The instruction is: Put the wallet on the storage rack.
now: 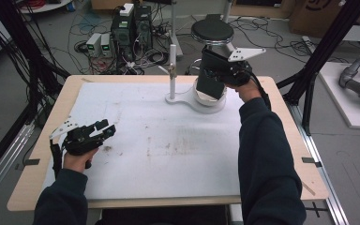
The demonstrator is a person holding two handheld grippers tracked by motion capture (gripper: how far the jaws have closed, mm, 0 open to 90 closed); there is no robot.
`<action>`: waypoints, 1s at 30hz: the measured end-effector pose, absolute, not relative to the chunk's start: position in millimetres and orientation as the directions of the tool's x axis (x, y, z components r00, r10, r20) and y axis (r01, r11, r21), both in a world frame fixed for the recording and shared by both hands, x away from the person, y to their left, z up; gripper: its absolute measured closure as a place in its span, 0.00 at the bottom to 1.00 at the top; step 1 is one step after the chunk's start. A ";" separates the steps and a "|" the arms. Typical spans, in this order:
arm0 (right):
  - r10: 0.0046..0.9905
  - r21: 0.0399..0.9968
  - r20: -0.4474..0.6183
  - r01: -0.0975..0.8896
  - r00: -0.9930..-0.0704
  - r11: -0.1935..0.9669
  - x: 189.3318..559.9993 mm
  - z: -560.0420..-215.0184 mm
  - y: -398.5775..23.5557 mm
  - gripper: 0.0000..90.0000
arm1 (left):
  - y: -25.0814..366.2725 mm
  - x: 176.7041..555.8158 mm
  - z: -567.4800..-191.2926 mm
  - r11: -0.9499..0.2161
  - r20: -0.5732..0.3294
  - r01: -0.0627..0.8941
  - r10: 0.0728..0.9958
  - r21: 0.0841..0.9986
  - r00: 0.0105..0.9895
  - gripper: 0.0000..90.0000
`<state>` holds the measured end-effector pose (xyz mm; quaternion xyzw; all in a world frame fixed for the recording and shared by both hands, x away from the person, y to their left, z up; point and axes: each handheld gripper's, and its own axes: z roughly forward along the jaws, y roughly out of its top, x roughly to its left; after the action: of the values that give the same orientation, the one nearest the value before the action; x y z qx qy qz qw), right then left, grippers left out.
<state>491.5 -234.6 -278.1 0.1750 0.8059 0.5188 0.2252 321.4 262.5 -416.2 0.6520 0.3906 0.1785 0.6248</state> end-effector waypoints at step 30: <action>0.545 0.841 -0.224 0.122 -0.808 0.527 539.8 -331.2 -227.5 0.80 | 266.2 320.0 -419.3 0.086 -0.256 0.295 0.753 0.952 0.607 0.55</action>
<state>539.8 -227.5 -331.2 0.1985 0.8407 0.4441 0.2380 320.0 266.2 -419.3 0.6500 0.4028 0.1855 0.6171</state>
